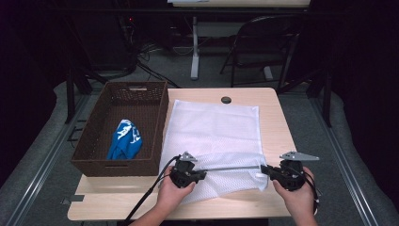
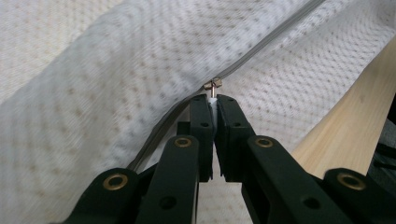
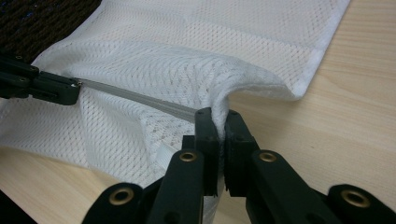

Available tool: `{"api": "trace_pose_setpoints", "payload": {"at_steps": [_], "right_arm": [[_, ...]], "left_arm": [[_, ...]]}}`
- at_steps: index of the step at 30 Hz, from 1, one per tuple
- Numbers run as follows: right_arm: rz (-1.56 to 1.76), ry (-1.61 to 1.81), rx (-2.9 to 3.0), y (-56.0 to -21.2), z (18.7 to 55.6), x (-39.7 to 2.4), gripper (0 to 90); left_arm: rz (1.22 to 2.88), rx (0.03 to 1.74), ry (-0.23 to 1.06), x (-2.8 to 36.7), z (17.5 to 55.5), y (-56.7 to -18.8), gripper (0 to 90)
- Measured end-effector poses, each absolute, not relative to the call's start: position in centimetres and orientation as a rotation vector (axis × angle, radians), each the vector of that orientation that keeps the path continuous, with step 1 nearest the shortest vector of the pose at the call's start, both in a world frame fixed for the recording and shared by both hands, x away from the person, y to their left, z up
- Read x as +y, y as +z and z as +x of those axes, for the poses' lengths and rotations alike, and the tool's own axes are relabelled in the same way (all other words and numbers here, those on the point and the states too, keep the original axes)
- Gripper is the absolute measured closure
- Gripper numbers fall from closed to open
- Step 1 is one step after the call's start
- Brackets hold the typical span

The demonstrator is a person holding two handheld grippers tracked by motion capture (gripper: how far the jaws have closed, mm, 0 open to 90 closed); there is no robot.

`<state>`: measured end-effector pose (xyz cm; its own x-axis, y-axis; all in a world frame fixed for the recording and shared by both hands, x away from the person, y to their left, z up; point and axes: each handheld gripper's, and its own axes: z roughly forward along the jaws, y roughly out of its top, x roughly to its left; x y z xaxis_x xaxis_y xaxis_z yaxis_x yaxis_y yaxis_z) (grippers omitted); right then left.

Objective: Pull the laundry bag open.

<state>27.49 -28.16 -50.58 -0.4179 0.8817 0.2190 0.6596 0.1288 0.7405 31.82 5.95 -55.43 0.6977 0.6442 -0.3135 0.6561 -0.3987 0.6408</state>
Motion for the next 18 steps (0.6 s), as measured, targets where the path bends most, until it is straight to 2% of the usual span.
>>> {"api": "trace_pose_setpoints", "payload": {"at_steps": [18], "right_arm": [[1.526, 1.178, 2.131, -50.8, 27.6, -28.4, 86.4]], "left_arm": [[2.126, 1.024, 0.006, 8.7, 31.5, -54.8, 86.3]]}}
